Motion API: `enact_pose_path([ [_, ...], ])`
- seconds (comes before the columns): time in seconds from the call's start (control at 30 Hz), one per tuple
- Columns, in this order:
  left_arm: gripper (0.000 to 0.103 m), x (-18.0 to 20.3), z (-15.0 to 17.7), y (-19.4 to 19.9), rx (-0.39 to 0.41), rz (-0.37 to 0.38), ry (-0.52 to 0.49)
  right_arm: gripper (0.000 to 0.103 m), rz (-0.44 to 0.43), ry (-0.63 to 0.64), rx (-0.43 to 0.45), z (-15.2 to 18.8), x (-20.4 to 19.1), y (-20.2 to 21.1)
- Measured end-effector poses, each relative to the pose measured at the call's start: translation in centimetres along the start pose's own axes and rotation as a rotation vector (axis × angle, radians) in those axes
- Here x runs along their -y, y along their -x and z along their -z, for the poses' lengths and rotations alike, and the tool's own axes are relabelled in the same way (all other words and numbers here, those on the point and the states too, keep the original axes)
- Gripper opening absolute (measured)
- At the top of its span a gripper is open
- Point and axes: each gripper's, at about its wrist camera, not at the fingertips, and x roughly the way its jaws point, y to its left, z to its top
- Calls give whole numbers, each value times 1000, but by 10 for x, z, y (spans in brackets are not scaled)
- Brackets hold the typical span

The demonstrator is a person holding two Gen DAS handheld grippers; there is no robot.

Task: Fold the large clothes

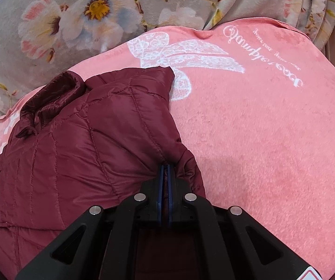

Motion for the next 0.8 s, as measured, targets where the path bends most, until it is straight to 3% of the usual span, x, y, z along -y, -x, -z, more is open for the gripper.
enact_pose_path([
  [0.13, 2, 89, 7, 21, 56, 72, -205, 0, -1, -2, 0, 0, 0, 0],
  [0.2, 2, 150, 26, 39, 80, 144, -338, 1, 0, -2, 0, 0, 0, 0],
  [0.33, 2, 273, 96, 69, 97, 305, -605, 2, -5, -8, 0, -1, 1, -1],
  [0.43, 2, 343, 160, 75, 59, 404, -756, 2, -16, -20, 1, -1, 3, 0],
  [0.63, 2, 416, 290, 54, -109, 511, -913, 2, -49, -52, 2, -1, 7, 0],
  [0.73, 2, 424, 343, 34, -187, 502, -960, 5, -66, -61, 10, -1, 9, 2],
  [0.8, 2, 424, 382, 11, -255, 467, -991, 12, -89, -56, 19, -2, 9, 5],
])
